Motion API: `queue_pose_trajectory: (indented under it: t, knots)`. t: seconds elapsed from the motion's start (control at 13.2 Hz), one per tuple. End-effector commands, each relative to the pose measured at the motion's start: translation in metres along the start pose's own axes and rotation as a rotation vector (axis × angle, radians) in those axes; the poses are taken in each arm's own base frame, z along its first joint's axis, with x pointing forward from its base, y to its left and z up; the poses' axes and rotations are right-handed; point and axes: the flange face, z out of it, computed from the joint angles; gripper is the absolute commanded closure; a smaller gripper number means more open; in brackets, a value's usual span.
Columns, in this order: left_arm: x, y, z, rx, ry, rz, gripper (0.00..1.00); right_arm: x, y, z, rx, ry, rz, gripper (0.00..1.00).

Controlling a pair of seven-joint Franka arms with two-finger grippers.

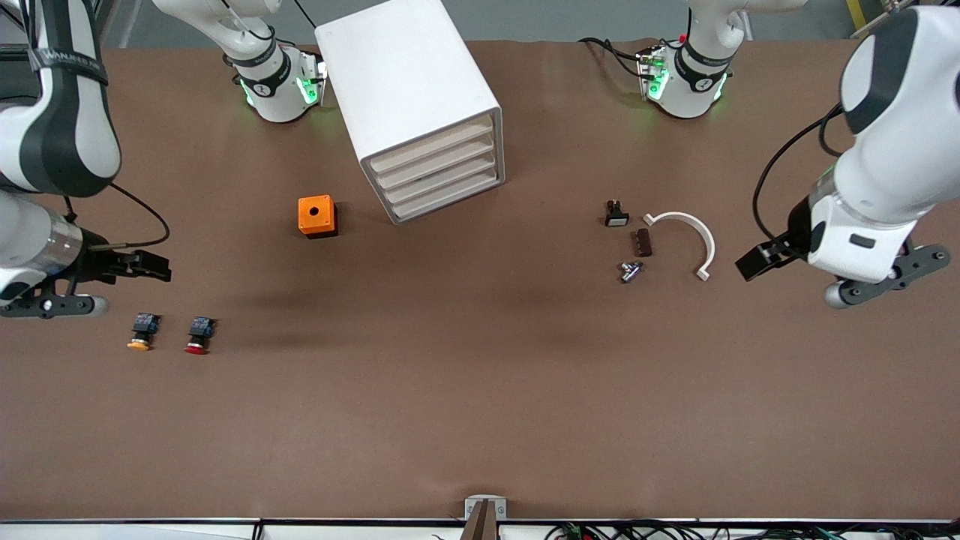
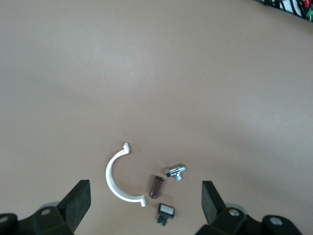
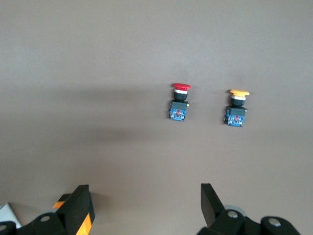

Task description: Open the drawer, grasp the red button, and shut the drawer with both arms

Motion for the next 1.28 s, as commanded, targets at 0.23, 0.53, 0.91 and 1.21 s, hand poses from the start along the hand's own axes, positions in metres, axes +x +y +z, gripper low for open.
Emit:
queue_pose_trajectory:
  t: [0.23, 0.53, 0.91, 1.21]
  knots:
    - [-0.012, -0.073, -0.043, -0.076, -0.046, 0.231, 0.0, -0.015, -0.012, -0.079, 0.009, 0.011, 0.004, 0.0]
    - [-0.044, -0.096, -0.04, -0.1, -0.063, 0.279, 0.0, -0.024, -0.011, -0.119, 0.005, 0.016, 0.003, 0.0]
    - [-0.054, -0.114, -0.06, -0.094, -0.037, 0.262, 0.0, -0.028, -0.007, -0.14, -0.002, 0.028, -0.001, 0.0]
    - [-0.052, -0.109, -0.057, -0.092, -0.046, 0.269, 0.0, -0.03, -0.01, -0.146, -0.004, 0.022, -0.004, 0.0]
